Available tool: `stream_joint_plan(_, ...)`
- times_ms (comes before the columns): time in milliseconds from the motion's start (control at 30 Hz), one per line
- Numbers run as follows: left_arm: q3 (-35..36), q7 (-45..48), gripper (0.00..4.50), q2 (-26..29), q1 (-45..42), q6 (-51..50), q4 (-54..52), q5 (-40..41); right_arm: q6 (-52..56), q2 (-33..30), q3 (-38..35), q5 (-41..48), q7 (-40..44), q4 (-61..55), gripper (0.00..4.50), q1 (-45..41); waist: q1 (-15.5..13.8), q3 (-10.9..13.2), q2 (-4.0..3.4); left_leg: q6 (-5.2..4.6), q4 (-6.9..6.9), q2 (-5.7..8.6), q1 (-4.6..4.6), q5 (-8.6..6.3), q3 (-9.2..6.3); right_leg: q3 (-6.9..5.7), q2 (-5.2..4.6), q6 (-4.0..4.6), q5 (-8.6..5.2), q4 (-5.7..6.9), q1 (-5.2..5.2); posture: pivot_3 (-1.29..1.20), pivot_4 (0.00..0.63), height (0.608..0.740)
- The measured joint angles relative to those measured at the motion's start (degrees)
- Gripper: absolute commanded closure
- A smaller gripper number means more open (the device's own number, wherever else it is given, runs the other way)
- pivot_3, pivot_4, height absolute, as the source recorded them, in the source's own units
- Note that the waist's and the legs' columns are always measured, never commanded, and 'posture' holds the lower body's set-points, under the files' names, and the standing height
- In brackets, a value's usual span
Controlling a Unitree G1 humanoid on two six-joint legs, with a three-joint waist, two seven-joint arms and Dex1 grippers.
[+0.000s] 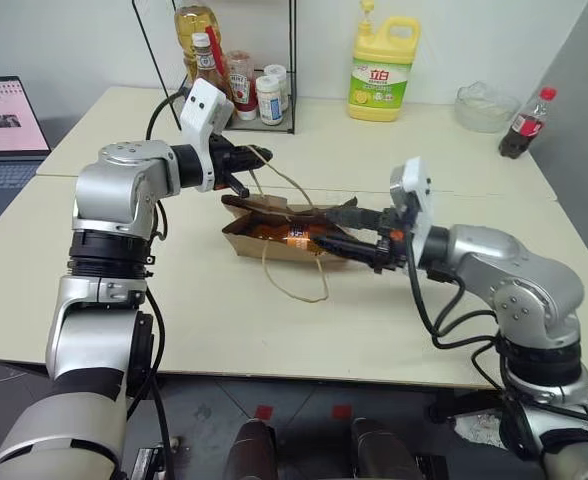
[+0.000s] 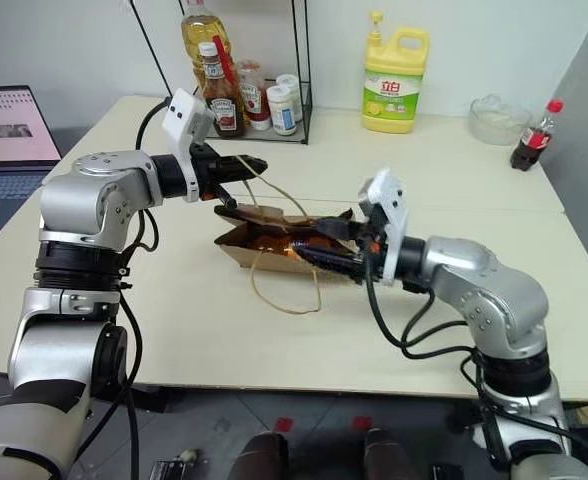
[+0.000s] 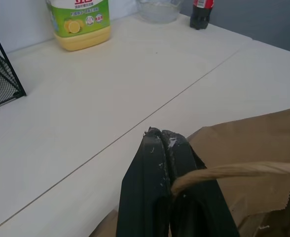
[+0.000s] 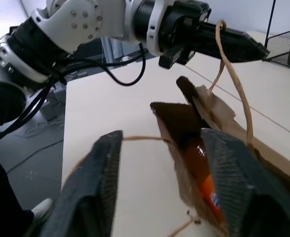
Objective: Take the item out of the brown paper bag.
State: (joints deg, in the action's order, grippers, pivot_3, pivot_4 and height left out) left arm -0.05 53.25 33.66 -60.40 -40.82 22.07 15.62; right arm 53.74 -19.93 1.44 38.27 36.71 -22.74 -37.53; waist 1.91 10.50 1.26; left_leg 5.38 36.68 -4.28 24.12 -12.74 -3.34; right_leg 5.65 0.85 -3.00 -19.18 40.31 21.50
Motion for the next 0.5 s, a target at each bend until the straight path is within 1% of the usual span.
stream_joint_plan(133,0.0,0.0,4.50,-0.1,0.0,0.0,0.0,0.0,3.0,8.6,-0.5,2.9,-5.9,3.8,4.37,-3.0,0.0,0.0,-0.02,0.01,-0.02,-0.01,0.04,0.00,0.00,0.00,0.00,0.00,0.00,0.05,0.08,0.00,0.150,0.740)
stream_joint_plan(167,0.0,0.0,4.50,0.0,0.0,0.0,0.0,0.0,3.9,10.4,-0.8,4.1,-7.2,4.5,4.45,-3.5,0.1,0.0,-0.02,0.01,-0.02,-0.01,0.04,0.01,0.01,0.00,0.00,0.01,0.00,0.07,0.08,0.00,0.150,0.740)
stream_joint_plan(267,0.0,-0.1,4.50,0.0,0.0,0.0,-0.1,0.0,7.6,18.0,-5.0,10.5,-12.2,8.3,4.45,-4.5,0.1,0.0,-0.02,0.01,-0.02,-0.02,0.05,0.01,0.00,-0.01,0.00,0.01,0.00,0.10,0.09,0.00,0.150,0.740)
stream_joint_plan(300,0.0,-0.1,4.50,0.0,0.0,0.0,-0.1,0.0,8.3,19.7,-5.5,11.5,-13.3,9.8,4.45,-4.5,0.1,0.0,-0.02,0.01,-0.02,-0.02,0.05,0.00,0.01,-0.01,0.00,0.01,0.00,0.10,0.10,0.00,0.150,0.740)
stream_joint_plan(367,0.0,-0.1,4.50,0.0,0.0,0.0,-0.2,0.0,8.7,20.3,-4.9,12.2,-14.2,12.1,4.45,-4.5,0.0,0.0,-0.04,0.00,-0.01,0.00,0.11,0.00,0.02,-0.01,-0.01,0.01,0.00,0.10,0.17,0.00,0.150,0.740)
stream_joint_plan(500,0.0,-0.1,4.50,0.0,0.1,-0.1,-1.2,0.1,6.6,19.3,-3.5,10.5,-12.6,16.7,4.45,-5.3,0.1,0.0,-0.05,0.00,0.00,0.00,0.23,0.00,0.03,0.00,0.00,0.01,0.00,0.15,0.32,0.00,0.150,0.740)
